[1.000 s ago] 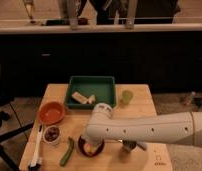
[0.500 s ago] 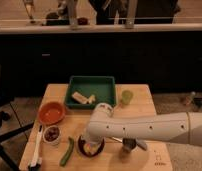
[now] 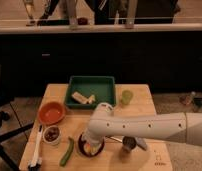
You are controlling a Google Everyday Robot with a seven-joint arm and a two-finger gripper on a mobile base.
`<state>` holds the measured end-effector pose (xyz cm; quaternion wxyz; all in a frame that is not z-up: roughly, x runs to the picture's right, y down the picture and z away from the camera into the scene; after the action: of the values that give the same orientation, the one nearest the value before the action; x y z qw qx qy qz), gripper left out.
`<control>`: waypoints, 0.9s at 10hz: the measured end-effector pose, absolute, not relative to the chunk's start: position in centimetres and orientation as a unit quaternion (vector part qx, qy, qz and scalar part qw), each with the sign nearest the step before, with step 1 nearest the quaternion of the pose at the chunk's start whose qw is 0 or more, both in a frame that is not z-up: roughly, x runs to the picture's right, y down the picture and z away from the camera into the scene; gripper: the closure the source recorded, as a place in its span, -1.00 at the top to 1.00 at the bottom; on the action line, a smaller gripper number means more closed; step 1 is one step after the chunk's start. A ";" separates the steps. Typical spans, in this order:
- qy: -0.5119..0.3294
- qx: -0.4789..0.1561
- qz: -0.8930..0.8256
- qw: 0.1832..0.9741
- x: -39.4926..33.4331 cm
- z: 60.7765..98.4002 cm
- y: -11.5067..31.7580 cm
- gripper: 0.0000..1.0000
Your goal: Place apple in red bowl
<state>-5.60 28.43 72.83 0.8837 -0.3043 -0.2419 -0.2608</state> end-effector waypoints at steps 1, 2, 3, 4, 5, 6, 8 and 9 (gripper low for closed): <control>-0.244 -0.309 -0.259 0.882 -5.6 73.1 28.6 0.45; -0.243 -0.314 -0.257 0.881 -5.4 73.2 28.7 0.46; -0.243 -0.318 -0.255 0.880 -5.2 73.4 28.7 0.46; -0.243 -0.321 -0.251 0.880 -5.0 73.6 28.8 0.46; -0.243 -0.323 -0.250 0.880 -5.0 73.7 28.9 0.41; -0.243 -0.325 -0.250 0.879 -5.0 73.8 28.9 0.30; -0.241 -0.331 -0.248 0.878 -4.9 74.1 29.1 0.12; -0.239 -0.334 -0.246 0.878 -4.8 74.1 29.1 -0.02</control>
<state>-4.77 29.11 74.13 0.8781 -0.3337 -0.2387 -0.2463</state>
